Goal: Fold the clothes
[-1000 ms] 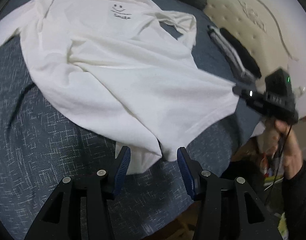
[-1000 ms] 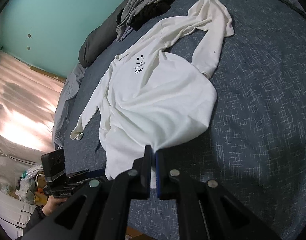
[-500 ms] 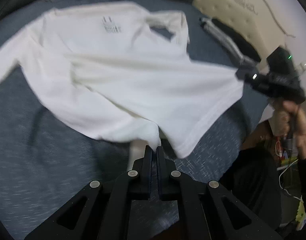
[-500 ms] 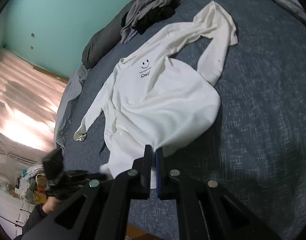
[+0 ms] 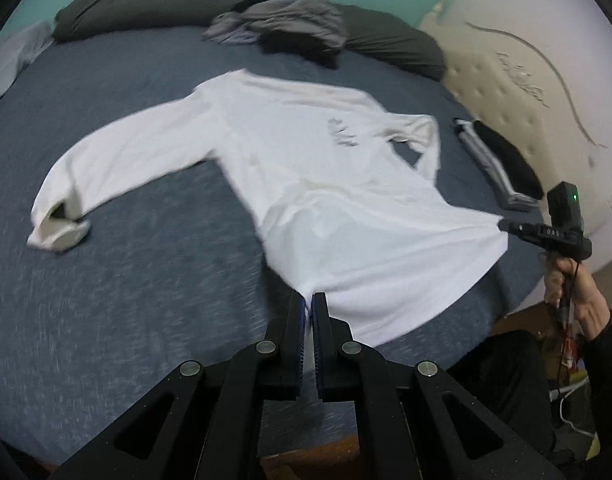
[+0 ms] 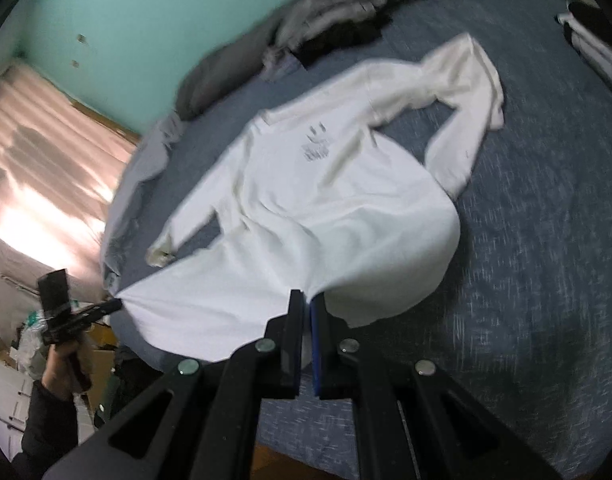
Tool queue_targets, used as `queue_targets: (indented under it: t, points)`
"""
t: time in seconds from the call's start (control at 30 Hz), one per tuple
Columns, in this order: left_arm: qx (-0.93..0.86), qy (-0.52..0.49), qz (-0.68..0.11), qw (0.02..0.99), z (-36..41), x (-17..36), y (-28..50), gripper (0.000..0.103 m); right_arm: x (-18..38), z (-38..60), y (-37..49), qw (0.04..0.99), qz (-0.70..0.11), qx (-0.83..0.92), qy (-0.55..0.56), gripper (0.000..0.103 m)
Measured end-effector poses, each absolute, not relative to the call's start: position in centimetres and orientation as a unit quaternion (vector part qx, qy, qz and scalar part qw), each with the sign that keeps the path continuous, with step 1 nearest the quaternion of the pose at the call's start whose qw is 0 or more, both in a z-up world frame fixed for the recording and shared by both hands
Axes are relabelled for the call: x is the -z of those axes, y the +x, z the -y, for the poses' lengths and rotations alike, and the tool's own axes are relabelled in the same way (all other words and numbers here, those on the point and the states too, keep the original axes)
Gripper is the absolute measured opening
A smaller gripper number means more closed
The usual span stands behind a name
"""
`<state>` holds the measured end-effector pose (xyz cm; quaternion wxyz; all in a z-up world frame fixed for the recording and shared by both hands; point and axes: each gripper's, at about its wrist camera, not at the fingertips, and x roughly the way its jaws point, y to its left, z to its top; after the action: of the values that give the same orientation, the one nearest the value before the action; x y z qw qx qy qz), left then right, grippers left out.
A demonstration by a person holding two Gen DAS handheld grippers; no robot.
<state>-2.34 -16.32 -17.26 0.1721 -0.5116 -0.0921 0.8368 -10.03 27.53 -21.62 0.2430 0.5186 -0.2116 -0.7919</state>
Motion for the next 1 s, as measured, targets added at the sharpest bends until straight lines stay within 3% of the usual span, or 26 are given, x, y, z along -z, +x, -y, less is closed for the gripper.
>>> queue_targets:
  t: [0.2,0.23,0.3,0.53,0.8,0.87,0.93,1.0]
  points:
    - [-0.827,-0.530,0.118,0.142,18.2,20.9,-2.8,0.004,25.1,-26.4,-10.6,0.230,0.212,0.779,0.544,0.010]
    - [-0.827,-0.531,0.123,0.139,18.5,21.3,-3.0,0.004,25.3,-26.9,-10.6,0.222,0.216,0.779,0.545,0.015]
    - [-0.826,-0.532,0.131,0.135,19.0,21.8,-3.3,0.004,25.5,-28.1,-10.6,0.207,0.225,0.781,0.545,0.043]
    - [-0.827,-0.529,0.137,0.133,19.7,22.3,-3.9,0.004,28.2,-31.3,-10.2,0.171,0.260,0.758,0.573,0.044]
    - [-0.828,-0.530,0.129,0.132,19.7,22.1,-4.0,0.004,31.9,-28.1,-10.7,0.183,0.265,0.731,0.602,0.044]
    - [-0.828,-0.531,0.124,0.132,19.6,21.9,-4.0,0.004,32.4,-27.7,-11.1,0.184,0.266,0.730,0.603,0.036]
    - [-0.828,-0.532,0.120,0.132,19.5,21.8,-4.0,0.004,33.0,-27.3,-11.3,0.177,0.255,0.729,0.610,0.014]
    - [-0.828,-0.531,0.120,0.133,19.5,21.7,-4.1,0.004,33.0,-27.3,-11.3,0.175,0.250,0.732,0.609,0.004]
